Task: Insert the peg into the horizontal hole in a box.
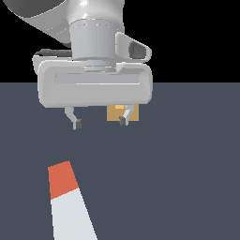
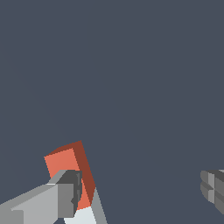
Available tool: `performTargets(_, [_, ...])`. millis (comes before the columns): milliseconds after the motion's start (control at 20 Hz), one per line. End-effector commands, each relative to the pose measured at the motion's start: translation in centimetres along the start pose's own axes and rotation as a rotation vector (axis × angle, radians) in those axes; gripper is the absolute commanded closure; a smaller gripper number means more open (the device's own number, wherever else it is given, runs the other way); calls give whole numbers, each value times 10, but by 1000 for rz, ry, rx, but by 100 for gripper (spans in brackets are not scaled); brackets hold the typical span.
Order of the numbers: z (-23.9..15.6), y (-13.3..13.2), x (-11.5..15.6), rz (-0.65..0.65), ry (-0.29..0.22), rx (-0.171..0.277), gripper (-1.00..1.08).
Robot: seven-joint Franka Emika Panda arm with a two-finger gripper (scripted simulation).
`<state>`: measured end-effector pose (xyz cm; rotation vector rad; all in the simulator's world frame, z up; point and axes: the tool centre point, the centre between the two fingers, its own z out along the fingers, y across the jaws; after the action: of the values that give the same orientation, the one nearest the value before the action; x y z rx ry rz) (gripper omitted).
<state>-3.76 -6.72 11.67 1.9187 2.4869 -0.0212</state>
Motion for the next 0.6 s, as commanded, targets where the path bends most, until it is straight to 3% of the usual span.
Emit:
performTargets(0, [6,-9,-14,-36,1,-2,-92])
performTargets(550, [30,-39,-78,-188,4,-8,-92])
